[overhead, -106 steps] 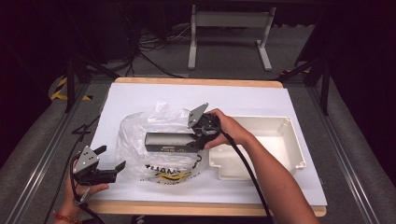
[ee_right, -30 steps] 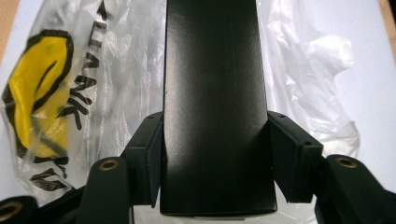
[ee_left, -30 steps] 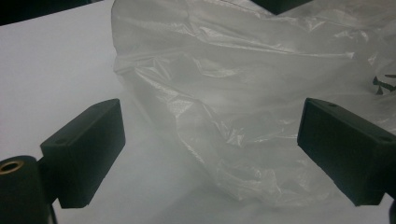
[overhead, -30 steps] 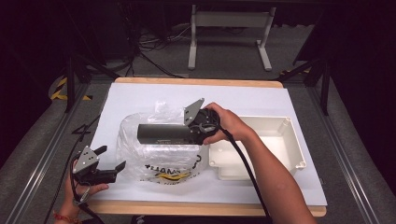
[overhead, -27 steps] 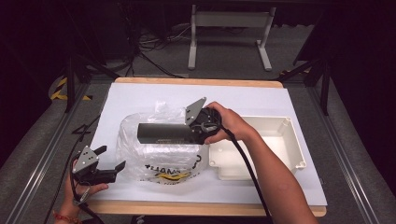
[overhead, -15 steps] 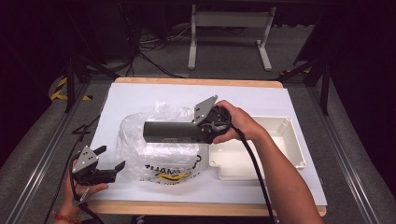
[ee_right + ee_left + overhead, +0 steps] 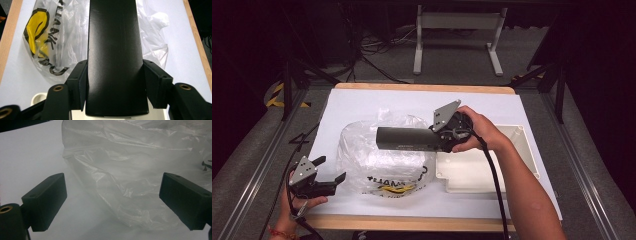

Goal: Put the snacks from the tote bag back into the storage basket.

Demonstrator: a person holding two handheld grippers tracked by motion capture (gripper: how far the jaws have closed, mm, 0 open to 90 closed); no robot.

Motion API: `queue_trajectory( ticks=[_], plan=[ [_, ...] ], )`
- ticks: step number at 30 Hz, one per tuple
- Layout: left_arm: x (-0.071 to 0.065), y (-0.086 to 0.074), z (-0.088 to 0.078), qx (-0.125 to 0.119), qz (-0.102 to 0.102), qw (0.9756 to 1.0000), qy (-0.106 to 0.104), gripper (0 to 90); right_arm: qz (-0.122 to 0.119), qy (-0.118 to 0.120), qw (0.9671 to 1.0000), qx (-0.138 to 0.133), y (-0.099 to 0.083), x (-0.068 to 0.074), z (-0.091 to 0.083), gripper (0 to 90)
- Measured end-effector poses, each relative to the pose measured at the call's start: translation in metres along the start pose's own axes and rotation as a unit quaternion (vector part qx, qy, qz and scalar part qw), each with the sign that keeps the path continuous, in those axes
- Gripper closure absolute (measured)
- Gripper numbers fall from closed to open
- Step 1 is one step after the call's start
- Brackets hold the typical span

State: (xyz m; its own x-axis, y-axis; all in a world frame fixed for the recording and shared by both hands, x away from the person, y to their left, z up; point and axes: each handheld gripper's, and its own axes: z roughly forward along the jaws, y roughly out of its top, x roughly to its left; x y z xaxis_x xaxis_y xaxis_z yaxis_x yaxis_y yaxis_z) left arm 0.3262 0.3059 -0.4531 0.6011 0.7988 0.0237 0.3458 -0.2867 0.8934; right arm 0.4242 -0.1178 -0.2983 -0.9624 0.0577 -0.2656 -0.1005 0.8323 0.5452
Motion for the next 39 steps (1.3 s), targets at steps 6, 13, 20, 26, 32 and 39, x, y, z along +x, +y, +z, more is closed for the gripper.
queue_trajectory(
  ticks=[6,13,20,26,32,39],
  plan=[
    [0.0,0.001,-0.001,-0.001,-0.001,1.0,-0.001,8.3,0.005,-0.005,1.0,0.004,-0.009,-0.001,-0.011,43.3],
    [0.001,0.001,-0.002,-0.003,-0.002,1.0,-0.001,8.3,0.012,-0.01,0.9999,0.003,-0.019,-0.001,-0.022,43.3],
    [0.007,0.0,-0.007,-0.019,-0.021,0.9996,0.001,8.3,0.021,-0.014,0.9997,0.007,-0.034,-0.002,-0.039,43.3],
    [0.01,0.0,-0.007,-0.021,-0.027,0.9994,0.003,8.1,0.033,-0.022,0.9991,0.016,-0.056,-0.004,-0.052,43.3],
    [0.01,0.001,-0.007,-0.021,-0.027,0.9994,0.002,8.0,0.048,-0.031,0.9982,0.019,-0.076,-0.001,-0.069,43.3],
    [0.009,0.001,-0.006,-0.017,-0.02,0.9996,0.005,8.0,0.053,-0.037,0.9978,0.011,-0.094,0.002,-0.083,43.3]
  ],
)
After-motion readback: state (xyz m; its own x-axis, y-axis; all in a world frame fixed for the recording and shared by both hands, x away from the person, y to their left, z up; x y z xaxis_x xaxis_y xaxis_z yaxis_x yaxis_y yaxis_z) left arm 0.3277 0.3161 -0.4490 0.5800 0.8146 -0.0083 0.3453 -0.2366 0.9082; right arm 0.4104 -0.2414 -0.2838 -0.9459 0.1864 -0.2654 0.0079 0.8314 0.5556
